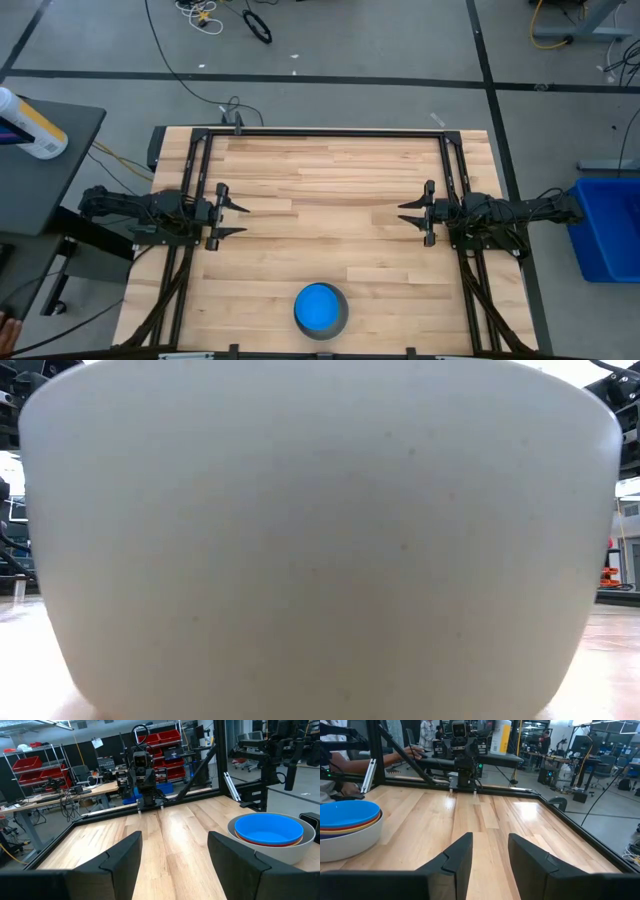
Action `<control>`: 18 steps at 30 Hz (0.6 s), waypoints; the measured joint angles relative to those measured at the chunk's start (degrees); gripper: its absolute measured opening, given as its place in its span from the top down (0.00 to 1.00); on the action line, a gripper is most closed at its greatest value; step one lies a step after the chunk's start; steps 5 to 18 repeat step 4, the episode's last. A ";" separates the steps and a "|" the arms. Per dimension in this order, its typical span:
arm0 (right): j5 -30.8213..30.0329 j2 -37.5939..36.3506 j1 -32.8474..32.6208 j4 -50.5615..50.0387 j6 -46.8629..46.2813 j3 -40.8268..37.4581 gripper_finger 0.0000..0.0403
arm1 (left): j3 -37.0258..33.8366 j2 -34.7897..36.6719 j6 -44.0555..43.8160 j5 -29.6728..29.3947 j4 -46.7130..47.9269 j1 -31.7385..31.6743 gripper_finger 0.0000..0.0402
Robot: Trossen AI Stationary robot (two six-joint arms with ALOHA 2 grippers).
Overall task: Nest bowls inside each other
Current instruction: Return to Home Position
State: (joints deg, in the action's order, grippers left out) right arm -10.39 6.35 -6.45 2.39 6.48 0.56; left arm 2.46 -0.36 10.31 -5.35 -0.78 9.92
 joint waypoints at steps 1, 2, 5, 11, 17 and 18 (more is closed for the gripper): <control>0.00 0.01 -0.01 0.00 0.02 0.00 0.67 | 0.00 0.00 0.00 0.00 0.00 0.01 0.42; 0.00 0.01 0.00 0.00 0.02 0.00 0.67 | 0.00 0.00 0.00 0.00 0.00 0.00 0.42; 0.00 0.00 -0.01 0.00 0.02 0.00 0.66 | 0.00 0.00 0.00 0.00 -0.01 0.00 0.42; 0.00 0.00 -0.01 0.00 0.02 0.00 0.66 | 0.00 0.00 0.00 0.00 -0.01 0.00 0.42; 0.00 0.00 -0.01 0.00 0.02 0.00 0.66 | 0.00 0.00 0.00 0.00 -0.01 0.00 0.42; 0.00 0.00 -0.01 0.00 0.02 0.00 0.66 | 0.00 0.00 0.00 0.00 -0.01 0.00 0.42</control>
